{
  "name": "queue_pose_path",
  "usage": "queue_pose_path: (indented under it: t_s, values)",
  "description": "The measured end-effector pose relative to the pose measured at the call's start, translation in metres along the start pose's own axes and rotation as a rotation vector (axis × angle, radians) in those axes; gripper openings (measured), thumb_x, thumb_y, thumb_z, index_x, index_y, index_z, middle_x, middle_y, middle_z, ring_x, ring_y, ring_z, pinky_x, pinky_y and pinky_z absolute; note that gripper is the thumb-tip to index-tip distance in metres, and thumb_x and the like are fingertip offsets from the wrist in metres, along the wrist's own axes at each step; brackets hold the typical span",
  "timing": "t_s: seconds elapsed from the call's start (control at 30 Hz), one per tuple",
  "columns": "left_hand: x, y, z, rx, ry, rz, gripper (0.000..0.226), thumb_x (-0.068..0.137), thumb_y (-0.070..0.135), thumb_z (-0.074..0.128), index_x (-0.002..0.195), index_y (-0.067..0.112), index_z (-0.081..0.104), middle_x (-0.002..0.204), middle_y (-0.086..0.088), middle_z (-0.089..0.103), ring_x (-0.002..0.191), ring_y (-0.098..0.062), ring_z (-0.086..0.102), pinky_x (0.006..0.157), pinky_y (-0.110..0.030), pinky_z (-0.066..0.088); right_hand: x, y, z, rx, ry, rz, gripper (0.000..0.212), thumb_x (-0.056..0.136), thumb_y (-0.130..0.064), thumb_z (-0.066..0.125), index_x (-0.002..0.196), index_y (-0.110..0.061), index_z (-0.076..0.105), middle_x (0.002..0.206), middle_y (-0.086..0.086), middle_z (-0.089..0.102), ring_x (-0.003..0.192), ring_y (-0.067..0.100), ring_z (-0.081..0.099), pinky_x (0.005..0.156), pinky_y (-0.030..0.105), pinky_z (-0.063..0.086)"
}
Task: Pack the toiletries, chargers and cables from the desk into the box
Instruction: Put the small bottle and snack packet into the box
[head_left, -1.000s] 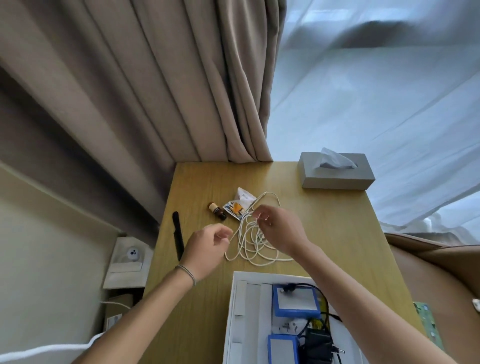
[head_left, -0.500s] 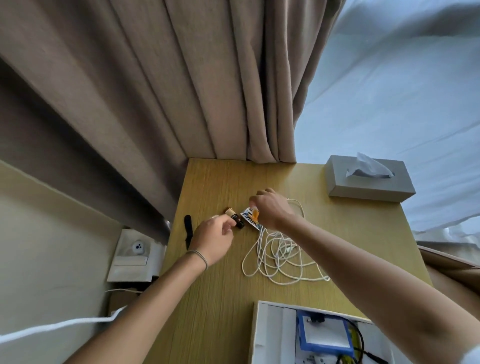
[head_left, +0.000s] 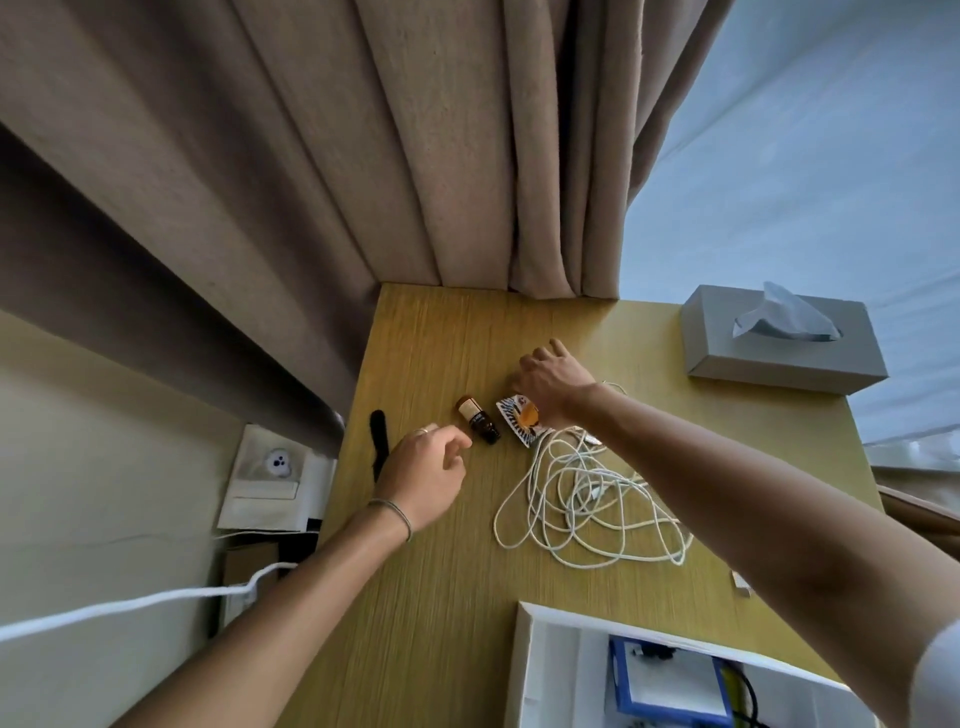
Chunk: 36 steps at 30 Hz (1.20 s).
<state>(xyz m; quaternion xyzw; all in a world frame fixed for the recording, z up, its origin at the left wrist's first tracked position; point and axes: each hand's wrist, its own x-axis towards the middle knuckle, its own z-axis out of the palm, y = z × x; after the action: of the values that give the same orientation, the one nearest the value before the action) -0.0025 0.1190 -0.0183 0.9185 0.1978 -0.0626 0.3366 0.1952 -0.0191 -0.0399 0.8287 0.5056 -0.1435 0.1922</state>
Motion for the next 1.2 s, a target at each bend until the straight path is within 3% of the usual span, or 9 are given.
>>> queue_pose_path:
  t_s: [0.17, 0.27, 0.37, 0.43, 0.5, 0.63, 0.77, 0.97, 1.2]
  values:
    - [0.007, 0.000, 0.004, 0.042, 0.010, 0.046, 0.023, 0.092, 0.015, 0.059, 0.110, 0.025, 0.069, 0.106, 0.010, 0.063, 0.102, -0.009, 0.060, 0.084, -0.030, 0.054, -0.006, 0.004, 0.006, 0.141, 0.048, 0.011, 0.072, 0.080, -0.032, 0.077, 0.144, -0.022, 0.044, 0.131, 0.009, 0.061, 0.128, 0.031, 0.050, 0.119, 0.056, 0.024]
    - [0.015, 0.002, 0.005, 0.113, 0.006, 0.083, 0.025, 0.093, 0.015, 0.057, 0.113, 0.025, 0.067, 0.111, 0.009, 0.060, 0.105, -0.013, 0.056, 0.079, -0.025, 0.047, -0.012, 0.005, 0.006, 0.151, 0.108, 0.026, 0.051, 0.081, -0.035, 0.074, 0.128, -0.022, 0.059, 0.121, 0.006, 0.064, 0.119, 0.028, 0.055, 0.113, 0.050, 0.033]
    - [0.024, 0.000, 0.008, 0.164, 0.002, 0.104, 0.034, 0.092, 0.010, 0.056, 0.121, 0.025, 0.063, 0.117, 0.007, 0.057, 0.112, -0.015, 0.052, 0.081, -0.028, 0.048, -0.020, 0.001, 0.000, 0.328, 0.216, 0.118, 0.025, 0.082, -0.033, 0.072, 0.099, -0.022, 0.059, 0.092, -0.001, 0.066, 0.085, 0.020, 0.063, 0.090, 0.040, 0.050]
    - [0.029, -0.002, 0.013, 0.213, 0.015, 0.139, 0.045, 0.088, 0.005, 0.058, 0.129, 0.025, 0.057, 0.121, 0.005, 0.054, 0.114, -0.017, 0.051, 0.082, -0.032, 0.053, -0.027, -0.005, -0.009, 0.505, 0.254, 0.206, 0.029, 0.080, -0.036, 0.075, 0.091, -0.024, 0.051, 0.083, -0.004, 0.068, 0.066, 0.016, 0.060, 0.065, 0.033, 0.056]
    - [0.034, -0.004, 0.019, 0.301, 0.018, 0.184, 0.056, 0.084, 0.001, 0.058, 0.134, 0.025, 0.051, 0.129, 0.002, 0.049, 0.118, -0.020, 0.049, 0.082, -0.033, 0.055, -0.036, -0.008, -0.018, 0.714, 0.284, 0.301, 0.037, 0.073, -0.042, 0.080, 0.096, -0.024, 0.057, 0.081, -0.006, 0.068, 0.064, 0.014, 0.063, 0.055, 0.031, 0.056]
    - [0.047, -0.001, 0.028, 0.517, -0.030, 0.285, 0.067, 0.080, -0.004, 0.057, 0.141, 0.022, 0.043, 0.149, -0.006, 0.035, 0.134, -0.027, 0.039, 0.091, -0.037, 0.051, -0.060, -0.014, -0.028, 1.238, 0.308, 0.402, 0.035, 0.071, -0.040, 0.085, 0.095, -0.020, 0.070, 0.085, -0.006, 0.076, 0.074, 0.011, 0.072, 0.067, 0.033, 0.060]
    - [0.057, 0.004, 0.037, 0.692, -0.082, 0.394, 0.061, 0.082, -0.003, 0.061, 0.138, 0.018, 0.047, 0.155, -0.015, 0.031, 0.144, -0.031, 0.028, 0.103, -0.043, 0.044, -0.091, -0.024, -0.035, 1.626, 0.318, 0.457, 0.024, 0.079, -0.040, 0.081, 0.083, -0.018, 0.072, 0.077, -0.003, 0.078, 0.070, 0.014, 0.075, 0.060, 0.026, 0.057]
    - [0.063, 0.010, 0.040, 0.711, -0.061, 0.358, 0.043, 0.082, 0.000, 0.059, 0.122, 0.018, 0.058, 0.135, -0.009, 0.052, 0.127, -0.027, 0.043, 0.096, -0.040, 0.044, -0.132, -0.037, -0.039, 1.910, 0.307, 0.465, 0.017, 0.084, -0.032, 0.078, 0.087, -0.017, 0.071, 0.085, 0.008, 0.078, 0.077, 0.025, 0.076, 0.069, 0.035, 0.060]
    - [0.063, 0.008, 0.043, 0.586, -0.031, 0.272, 0.031, 0.086, 0.003, 0.061, 0.113, 0.018, 0.060, 0.120, -0.006, 0.060, 0.110, -0.025, 0.054, 0.083, -0.036, 0.046, -0.169, -0.042, -0.032, 2.007, 0.248, 0.543, 0.023, 0.083, -0.020, 0.079, 0.100, -0.008, 0.069, 0.093, 0.013, 0.077, 0.086, 0.031, 0.075, 0.082, 0.048, 0.058]
